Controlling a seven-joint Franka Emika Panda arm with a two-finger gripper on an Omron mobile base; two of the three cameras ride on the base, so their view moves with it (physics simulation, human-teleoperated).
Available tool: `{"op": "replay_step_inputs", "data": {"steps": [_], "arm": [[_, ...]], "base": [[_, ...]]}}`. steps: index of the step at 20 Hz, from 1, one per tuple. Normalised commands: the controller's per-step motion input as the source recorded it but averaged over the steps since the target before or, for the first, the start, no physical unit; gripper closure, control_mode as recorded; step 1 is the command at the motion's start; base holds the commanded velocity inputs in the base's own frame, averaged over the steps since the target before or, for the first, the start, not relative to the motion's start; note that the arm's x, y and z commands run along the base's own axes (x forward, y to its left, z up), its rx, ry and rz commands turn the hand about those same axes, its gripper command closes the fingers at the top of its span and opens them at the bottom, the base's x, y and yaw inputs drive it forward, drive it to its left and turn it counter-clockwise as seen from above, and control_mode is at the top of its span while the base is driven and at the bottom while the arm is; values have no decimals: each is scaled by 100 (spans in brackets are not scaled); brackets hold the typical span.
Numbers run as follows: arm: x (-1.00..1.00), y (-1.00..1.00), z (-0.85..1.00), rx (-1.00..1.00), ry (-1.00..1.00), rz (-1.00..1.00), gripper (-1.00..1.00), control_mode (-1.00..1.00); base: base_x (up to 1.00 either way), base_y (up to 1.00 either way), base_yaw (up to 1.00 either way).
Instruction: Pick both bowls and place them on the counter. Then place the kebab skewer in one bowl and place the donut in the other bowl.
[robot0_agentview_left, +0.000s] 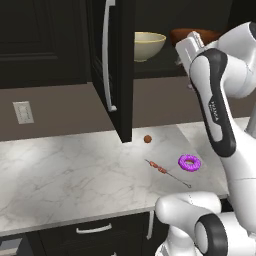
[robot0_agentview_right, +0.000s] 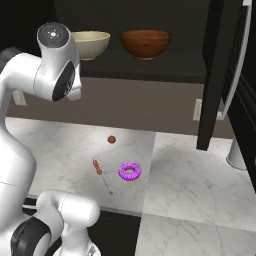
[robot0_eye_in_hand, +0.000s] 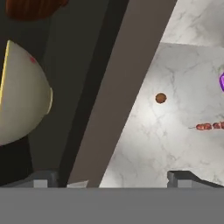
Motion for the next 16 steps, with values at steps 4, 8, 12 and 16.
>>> {"op": "replay_step_inputs", "data": {"steps": [4, 8, 12, 16], "arm": [[36, 5, 29, 17, -11, -12, -100, -100], [55, 6, 21, 18, -1, -9, -100, -100], [54, 8, 32, 18, 0, -5, -100, -100], [28, 9, 45, 7, 0, -1, -100, -100]], "base": [[0, 0, 0], [0, 0, 0], [0, 0, 0], [0, 0, 0]]}}
